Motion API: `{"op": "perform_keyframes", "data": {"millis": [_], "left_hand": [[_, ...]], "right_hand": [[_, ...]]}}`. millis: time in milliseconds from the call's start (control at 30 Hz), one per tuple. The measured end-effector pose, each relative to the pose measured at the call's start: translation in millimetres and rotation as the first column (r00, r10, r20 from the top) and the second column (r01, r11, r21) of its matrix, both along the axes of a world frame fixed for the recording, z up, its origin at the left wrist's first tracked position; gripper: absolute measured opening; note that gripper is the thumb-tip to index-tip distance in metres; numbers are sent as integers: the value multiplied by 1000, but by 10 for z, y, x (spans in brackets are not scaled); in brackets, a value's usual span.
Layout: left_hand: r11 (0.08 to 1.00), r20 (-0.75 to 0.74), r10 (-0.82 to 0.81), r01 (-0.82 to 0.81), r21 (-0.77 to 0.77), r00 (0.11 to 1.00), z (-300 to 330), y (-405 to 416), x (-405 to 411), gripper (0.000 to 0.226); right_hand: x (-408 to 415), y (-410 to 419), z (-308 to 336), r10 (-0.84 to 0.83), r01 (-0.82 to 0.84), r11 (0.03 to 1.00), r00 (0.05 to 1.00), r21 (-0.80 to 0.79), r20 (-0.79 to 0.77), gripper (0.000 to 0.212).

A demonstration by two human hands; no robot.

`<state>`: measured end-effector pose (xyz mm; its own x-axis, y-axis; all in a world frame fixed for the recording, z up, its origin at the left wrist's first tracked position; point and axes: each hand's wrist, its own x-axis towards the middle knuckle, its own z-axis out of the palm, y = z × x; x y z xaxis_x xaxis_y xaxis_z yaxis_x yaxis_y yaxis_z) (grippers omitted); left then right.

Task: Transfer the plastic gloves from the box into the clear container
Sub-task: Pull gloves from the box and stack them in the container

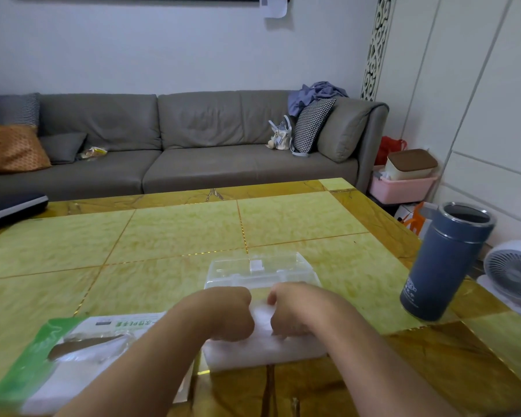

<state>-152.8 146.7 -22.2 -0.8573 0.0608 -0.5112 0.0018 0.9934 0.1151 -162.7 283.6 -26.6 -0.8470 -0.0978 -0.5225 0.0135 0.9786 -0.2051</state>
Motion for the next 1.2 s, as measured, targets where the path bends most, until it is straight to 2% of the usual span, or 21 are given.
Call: {"op": "perform_keyframes", "data": {"millis": [100, 267, 333, 433, 533, 600, 667, 733, 767, 833, 900, 967, 1067, 1200], "left_hand": [[1000, -12, 3, -3, 4, 1000, 21, 52, 12, 42], [994, -70, -40, 33, -105, 997, 27, 172, 36, 38], [996, -93, -51, 44, -75, 994, 35, 109, 55, 33], [996, -155, -42, 54, 71, 987, 69, -57, 145, 37], [947, -307, 53, 49, 317, 950, 151, -268, 319, 46], [880, -441, 163, 72, 469, 883, 219, -505, 453, 43], [844, -539, 285, 60, 533, 792, 267, -873, 600, 38], [851, -585, 358, 3, 525, 728, 213, -1345, 758, 36], [865, -582, 362, -29, 501, 728, 156, -1554, 831, 33], [897, -533, 346, -106, 428, 772, -13, -1921, 968, 28], [924, -476, 324, -165, 345, 818, -137, -2085, 1036, 15], [914, -489, 357, -190, 358, 796, -197, -2146, 1043, 15], [873, -529, 420, -169, 457, 737, -197, -2175, 1036, 16], [894, -499, 404, -216, 393, 767, -281, -2274, 1032, 22]], "right_hand": [[66, 12, 47, -4, 3, 1000, 999, -27, -32, 49], [206, -10, 122, 5, -7, 1000, 993, -13, -118, 51], [224, -23, 128, 4, -6, 1000, 986, -6, -166, 51], [245, -31, 155, 2, -1, 1000, 975, 7, -223, 50], [307, -87, 183, 33, -18, 999, 938, 48, -345, 42], [357, -185, 207, 17, -4, 1000, 890, 29, -456, 37], [420, -369, 212, 1, -33, 998, 835, -49, -550, 39], [504, -623, 200, 34, -156, 977, 785, -144, -618, 43], [546, -739, 184, 71, -241, 954, 764, -181, -642, 45], [629, -1010, 136, 178, -413, 881, 741, -231, -647, 45], [667, -1253, 38, 262, -518, 810, 740, -276, -620, 43], [669, -1465, -109, 326, -568, 771, 741, -288, -587, 43], [652, -1684, -288, 353, -581, 765, 738, -276, -575, 43], [601, -1801, -399, 381, -586, 776, 731, -234, -567, 43]]}}
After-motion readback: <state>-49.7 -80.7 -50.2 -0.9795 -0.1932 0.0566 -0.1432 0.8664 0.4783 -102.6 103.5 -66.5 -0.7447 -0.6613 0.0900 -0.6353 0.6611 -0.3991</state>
